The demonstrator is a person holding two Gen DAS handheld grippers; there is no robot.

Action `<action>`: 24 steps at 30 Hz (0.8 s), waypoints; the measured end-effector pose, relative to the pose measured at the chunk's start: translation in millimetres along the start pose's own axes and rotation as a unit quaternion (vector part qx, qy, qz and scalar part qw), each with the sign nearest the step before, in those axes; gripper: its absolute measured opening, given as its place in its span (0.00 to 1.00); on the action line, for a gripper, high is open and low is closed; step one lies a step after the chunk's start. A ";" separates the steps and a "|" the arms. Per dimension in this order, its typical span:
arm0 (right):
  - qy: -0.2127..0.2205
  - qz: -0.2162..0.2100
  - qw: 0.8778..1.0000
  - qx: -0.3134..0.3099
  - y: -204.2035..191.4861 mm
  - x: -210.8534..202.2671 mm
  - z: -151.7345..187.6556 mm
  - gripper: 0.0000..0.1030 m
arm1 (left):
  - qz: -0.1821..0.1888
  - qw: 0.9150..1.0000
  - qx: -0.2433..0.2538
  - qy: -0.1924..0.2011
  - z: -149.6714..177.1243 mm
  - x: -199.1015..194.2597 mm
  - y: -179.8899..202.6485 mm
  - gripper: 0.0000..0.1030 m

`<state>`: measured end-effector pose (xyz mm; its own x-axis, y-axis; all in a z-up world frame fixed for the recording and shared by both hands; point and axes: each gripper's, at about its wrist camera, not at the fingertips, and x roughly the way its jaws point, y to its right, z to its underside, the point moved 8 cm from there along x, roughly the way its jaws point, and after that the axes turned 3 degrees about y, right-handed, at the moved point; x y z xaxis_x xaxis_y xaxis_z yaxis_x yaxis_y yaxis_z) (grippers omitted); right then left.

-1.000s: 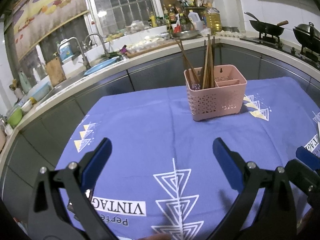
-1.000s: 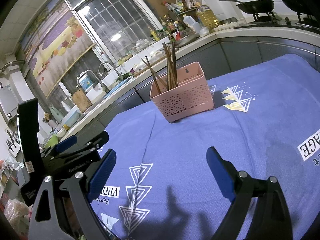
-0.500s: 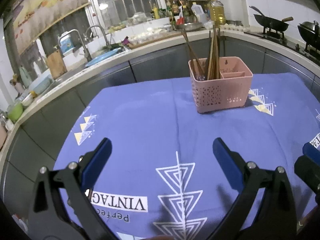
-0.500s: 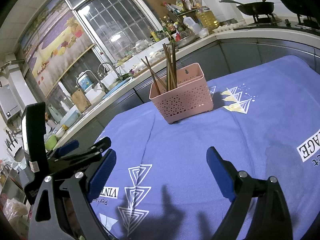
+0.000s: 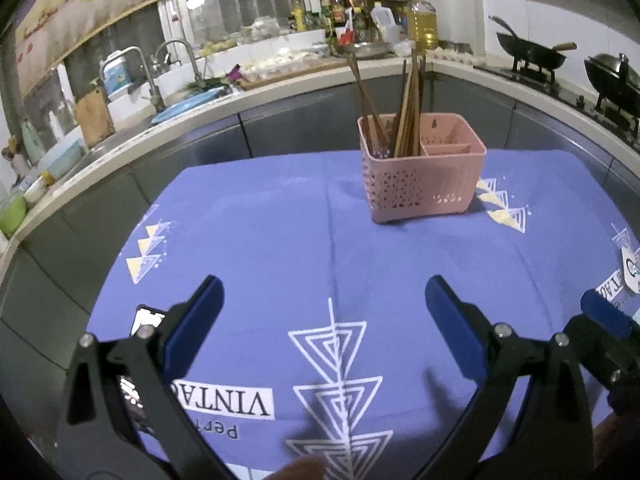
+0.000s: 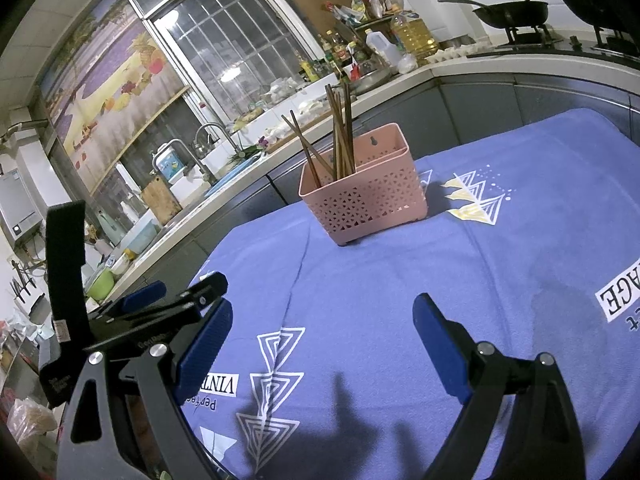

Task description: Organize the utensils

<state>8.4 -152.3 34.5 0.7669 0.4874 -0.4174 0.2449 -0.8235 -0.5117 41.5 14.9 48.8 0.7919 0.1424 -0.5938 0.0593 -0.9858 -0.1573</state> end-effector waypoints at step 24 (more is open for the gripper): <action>0.017 -0.001 1.000 -0.015 -15.7 -2.8 6.3 0.88 | -0.016 1.000 -0.023 0.004 0.9 5.3 -18.0 0.94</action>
<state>-1.2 -138.9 38.9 0.7858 0.4797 -0.3905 0.2637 -0.8308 -0.4901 44.0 33.4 47.8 0.7946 0.1734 -0.5819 0.1125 -0.9838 -0.1395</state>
